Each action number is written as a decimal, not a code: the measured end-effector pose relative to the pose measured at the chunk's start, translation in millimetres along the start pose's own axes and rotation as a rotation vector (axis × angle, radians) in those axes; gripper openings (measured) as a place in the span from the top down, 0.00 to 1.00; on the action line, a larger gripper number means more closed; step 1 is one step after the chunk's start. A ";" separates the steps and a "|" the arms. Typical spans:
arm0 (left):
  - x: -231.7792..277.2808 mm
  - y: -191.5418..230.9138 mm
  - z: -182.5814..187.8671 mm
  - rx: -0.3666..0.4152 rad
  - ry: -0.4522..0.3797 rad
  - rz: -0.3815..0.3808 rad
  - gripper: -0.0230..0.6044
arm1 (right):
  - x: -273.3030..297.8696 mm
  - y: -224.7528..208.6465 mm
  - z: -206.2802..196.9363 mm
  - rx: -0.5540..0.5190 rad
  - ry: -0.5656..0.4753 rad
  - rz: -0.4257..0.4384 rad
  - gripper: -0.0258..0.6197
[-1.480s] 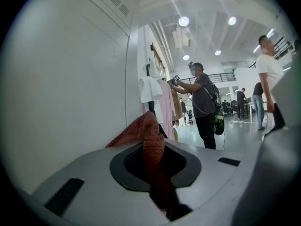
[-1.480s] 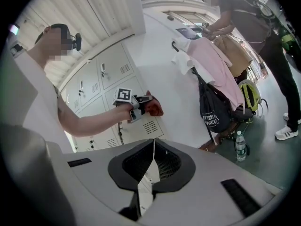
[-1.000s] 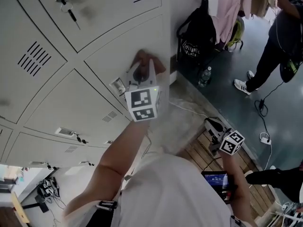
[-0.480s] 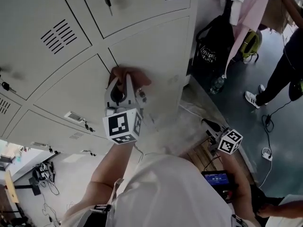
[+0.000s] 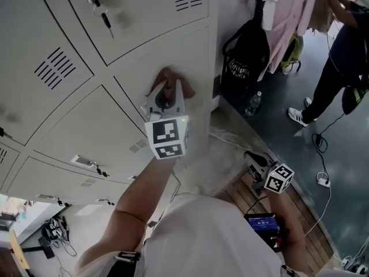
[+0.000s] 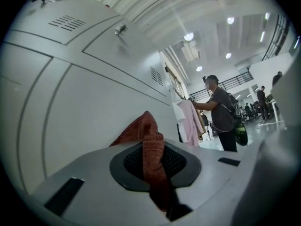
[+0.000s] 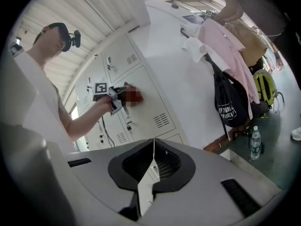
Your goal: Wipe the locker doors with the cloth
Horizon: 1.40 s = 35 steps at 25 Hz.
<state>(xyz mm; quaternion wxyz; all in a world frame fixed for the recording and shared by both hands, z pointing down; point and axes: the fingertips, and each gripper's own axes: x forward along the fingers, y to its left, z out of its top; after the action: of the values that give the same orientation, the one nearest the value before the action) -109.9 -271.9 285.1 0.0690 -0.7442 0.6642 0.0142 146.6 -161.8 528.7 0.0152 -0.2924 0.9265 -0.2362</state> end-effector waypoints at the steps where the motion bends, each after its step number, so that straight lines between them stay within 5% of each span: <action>1: 10.6 -9.1 -5.8 -0.009 0.013 -0.019 0.90 | -6.6 -2.0 0.2 0.002 -0.008 -0.018 0.93; 11: 93.6 -86.3 -34.8 -0.055 0.099 -0.174 0.90 | -65.4 -16.4 0.4 0.034 -0.082 -0.175 0.93; 16: 110.1 -97.9 -7.8 -0.042 0.054 -0.188 0.90 | -72.1 -18.0 2.1 0.036 -0.099 -0.198 0.93; 24: 43.6 -31.7 42.9 -0.129 -0.077 -0.078 0.90 | -44.7 -15.4 0.1 0.034 -0.071 -0.130 0.93; 31: -22.4 21.7 31.3 -0.198 -0.048 -0.060 0.90 | 0.5 -2.7 -1.5 0.021 -0.024 -0.010 0.93; 35: -66.4 60.4 39.1 -0.122 -0.072 0.059 0.90 | 21.9 5.0 -7.0 0.022 0.010 0.053 0.93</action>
<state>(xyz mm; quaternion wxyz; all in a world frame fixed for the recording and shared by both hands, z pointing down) -174.7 -208.2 248.8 0.0466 -0.7261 0.6809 0.0834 124.6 -167.2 535.1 0.0200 -0.2665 0.9313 -0.2474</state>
